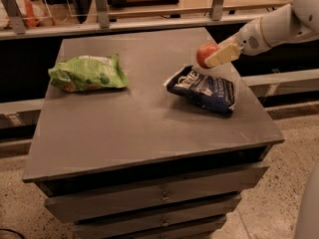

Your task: Move apple near blue chip bag

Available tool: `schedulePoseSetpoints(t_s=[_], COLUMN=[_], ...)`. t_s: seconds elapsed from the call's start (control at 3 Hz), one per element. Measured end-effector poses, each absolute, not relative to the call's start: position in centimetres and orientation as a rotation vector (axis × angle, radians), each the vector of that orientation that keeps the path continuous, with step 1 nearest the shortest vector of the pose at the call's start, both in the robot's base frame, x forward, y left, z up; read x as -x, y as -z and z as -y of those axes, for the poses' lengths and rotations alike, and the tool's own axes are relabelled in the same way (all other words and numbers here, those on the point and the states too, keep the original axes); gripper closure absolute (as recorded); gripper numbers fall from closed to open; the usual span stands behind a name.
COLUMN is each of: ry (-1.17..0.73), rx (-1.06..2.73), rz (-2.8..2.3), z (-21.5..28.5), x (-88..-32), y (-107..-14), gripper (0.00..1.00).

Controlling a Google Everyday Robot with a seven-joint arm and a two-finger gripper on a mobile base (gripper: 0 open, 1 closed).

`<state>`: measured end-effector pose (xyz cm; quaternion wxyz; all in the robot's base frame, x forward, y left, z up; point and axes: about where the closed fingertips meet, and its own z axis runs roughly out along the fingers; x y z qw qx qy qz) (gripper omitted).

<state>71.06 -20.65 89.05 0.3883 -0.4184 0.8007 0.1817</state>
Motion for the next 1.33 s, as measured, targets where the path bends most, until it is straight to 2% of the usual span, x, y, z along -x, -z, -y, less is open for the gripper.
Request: schedulePoseSetpoints(t_s=[0.67,1.0,1.33], ry=[-0.52,-0.549,-0.572], rx=[1.151,1.187,1.212], rz=[-2.088,-2.112,-2.132], z=[21.4,21.2,20.9], x=[-69.2,-68.5,-68.1], y=[-87.4,-86.4,-85.6], gripper=[1.0,0.82,0.59])
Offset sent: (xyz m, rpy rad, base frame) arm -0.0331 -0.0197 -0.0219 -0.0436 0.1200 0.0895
